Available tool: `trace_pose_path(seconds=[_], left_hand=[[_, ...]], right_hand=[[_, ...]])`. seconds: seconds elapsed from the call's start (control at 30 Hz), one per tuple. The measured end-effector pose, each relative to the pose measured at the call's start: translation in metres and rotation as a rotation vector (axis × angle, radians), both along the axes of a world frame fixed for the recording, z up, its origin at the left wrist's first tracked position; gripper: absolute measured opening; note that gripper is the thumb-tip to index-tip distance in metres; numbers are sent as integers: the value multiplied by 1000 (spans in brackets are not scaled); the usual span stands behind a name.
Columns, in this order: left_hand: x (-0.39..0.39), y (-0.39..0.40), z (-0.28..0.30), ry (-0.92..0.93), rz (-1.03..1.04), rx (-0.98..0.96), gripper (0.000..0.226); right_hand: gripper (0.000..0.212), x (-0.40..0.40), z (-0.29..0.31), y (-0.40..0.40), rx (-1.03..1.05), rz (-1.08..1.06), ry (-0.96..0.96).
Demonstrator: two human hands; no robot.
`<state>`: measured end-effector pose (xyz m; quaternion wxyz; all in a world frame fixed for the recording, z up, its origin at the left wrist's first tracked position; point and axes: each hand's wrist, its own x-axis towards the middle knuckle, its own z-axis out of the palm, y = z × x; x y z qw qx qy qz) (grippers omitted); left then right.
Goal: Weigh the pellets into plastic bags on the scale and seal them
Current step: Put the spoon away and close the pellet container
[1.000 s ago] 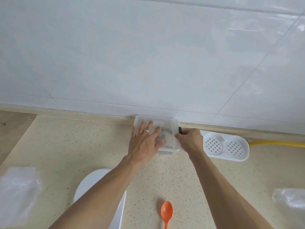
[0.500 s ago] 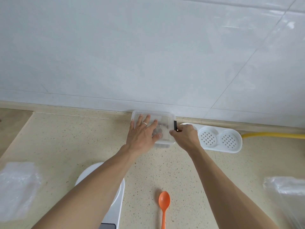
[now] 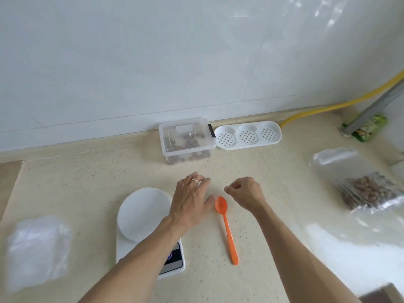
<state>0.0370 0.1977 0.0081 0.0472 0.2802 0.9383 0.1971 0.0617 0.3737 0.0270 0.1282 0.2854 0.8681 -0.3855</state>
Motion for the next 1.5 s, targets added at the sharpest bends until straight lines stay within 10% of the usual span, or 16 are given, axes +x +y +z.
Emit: trace_pose_path(seconds=[0.67, 0.97, 1.5], left_hand=[[28, 17, -16, -103, 8, -37, 42], [-41, 114, 26, -482, 180, 193, 41], [-170, 204, -3, -255, 441, 16, 37]], right_hand=[[10, 64, -26, 4, -528, -260, 55], [9, -23, 15, 77, -768, -557, 281], [13, -152, -22, 149, -732, -815, 145]])
